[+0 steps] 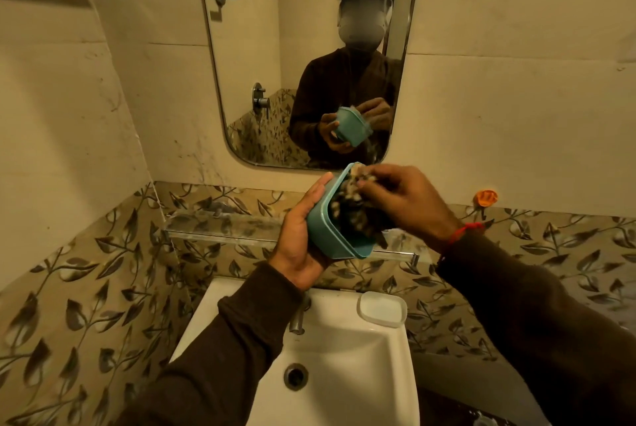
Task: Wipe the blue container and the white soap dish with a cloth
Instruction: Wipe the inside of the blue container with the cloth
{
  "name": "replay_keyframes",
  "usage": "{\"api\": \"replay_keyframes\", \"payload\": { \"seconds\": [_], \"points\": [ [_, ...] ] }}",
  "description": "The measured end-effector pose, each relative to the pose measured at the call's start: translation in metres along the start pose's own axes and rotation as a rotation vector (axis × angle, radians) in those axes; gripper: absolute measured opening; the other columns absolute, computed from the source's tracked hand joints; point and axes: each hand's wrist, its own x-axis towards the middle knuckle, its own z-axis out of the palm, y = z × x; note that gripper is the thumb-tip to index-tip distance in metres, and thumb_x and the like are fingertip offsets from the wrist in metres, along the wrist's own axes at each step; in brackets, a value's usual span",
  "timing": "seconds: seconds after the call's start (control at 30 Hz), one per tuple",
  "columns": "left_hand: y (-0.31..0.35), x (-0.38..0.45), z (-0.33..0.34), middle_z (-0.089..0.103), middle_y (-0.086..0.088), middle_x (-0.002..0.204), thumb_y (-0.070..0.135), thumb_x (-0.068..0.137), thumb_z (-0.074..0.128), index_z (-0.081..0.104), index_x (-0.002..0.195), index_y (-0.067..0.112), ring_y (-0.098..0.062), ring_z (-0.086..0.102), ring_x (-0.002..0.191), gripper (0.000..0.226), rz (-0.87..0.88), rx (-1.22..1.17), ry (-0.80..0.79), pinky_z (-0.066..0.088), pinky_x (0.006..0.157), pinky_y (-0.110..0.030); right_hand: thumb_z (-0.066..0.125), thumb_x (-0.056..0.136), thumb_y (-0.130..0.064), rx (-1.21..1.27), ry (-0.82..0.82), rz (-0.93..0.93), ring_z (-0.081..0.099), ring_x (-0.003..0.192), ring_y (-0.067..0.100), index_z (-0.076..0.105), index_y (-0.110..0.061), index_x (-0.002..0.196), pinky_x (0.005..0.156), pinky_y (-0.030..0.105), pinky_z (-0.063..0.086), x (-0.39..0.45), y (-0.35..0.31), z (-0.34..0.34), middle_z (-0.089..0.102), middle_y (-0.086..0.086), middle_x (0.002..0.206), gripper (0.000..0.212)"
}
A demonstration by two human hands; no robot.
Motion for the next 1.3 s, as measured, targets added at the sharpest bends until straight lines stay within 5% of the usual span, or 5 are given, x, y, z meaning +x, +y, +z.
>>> {"api": "replay_keyframes", "payload": {
  "seconds": [0.1, 0.23, 0.47, 0.93, 1.3],
  "points": [
    [-0.005, 0.004, -0.001, 0.060, -0.017, 0.141, 0.044, 0.096, 0.052, 0.055, 0.143, 0.023, -0.037, 0.058, 0.128, 0.051, -0.011, -0.031, 0.009, 0.054, 0.096, -0.051, 0.055, 0.097, -0.030, -0.463, -0.105, -0.124, 0.062, 0.111, 0.023, 0.052, -0.023, 0.138, 0.090, 0.029, 0.053, 0.000, -0.005, 0.018, 0.065, 0.008, 0.125, 0.042],
    [-0.009, 0.004, -0.012, 0.069, -0.015, 0.125, 0.051, 0.094, 0.049, 0.063, 0.135, 0.019, -0.030, 0.071, 0.100, 0.054, -0.096, -0.051, 0.022, 0.059, 0.075, -0.041, 0.056, 0.097, -0.030, -0.372, -0.230, -0.092, 0.062, 0.111, 0.020, 0.052, -0.025, 0.136, 0.090, 0.031, 0.055, 0.000, -0.018, 0.017, 0.064, 0.004, 0.125, 0.040],
    [-0.014, 0.008, -0.028, 0.070, -0.015, 0.105, 0.047, 0.093, 0.051, 0.074, 0.113, 0.010, -0.031, 0.067, 0.099, 0.048, -0.191, -0.105, -0.013, 0.051, 0.087, -0.043, 0.059, 0.096, -0.025, -0.380, -0.459, -0.258, 0.059, 0.095, 0.004, 0.062, -0.021, 0.119, 0.072, 0.006, 0.044, -0.015, -0.027, 0.034, 0.067, -0.004, 0.111, 0.024],
    [-0.011, 0.009, -0.032, 0.074, -0.016, 0.105, 0.042, 0.097, 0.047, 0.066, 0.129, 0.013, -0.030, 0.073, 0.093, 0.047, -0.262, -0.067, -0.053, 0.058, 0.078, -0.042, 0.057, 0.094, -0.014, -0.628, -0.784, -0.249, 0.054, 0.113, 0.025, 0.052, -0.021, 0.124, 0.097, 0.044, 0.047, 0.001, -0.032, 0.020, 0.053, 0.009, 0.125, 0.032],
    [-0.002, 0.010, -0.029, 0.064, -0.022, 0.121, 0.044, 0.097, 0.047, 0.058, 0.136, 0.008, -0.038, 0.063, 0.107, 0.055, -0.273, -0.101, 0.010, 0.058, 0.080, -0.048, 0.070, 0.086, -0.030, -1.036, -0.491, -0.655, 0.052, 0.106, 0.022, 0.050, -0.031, 0.134, 0.079, 0.035, 0.052, 0.016, -0.026, 0.017, 0.064, 0.000, 0.122, 0.052]
  ]
}}
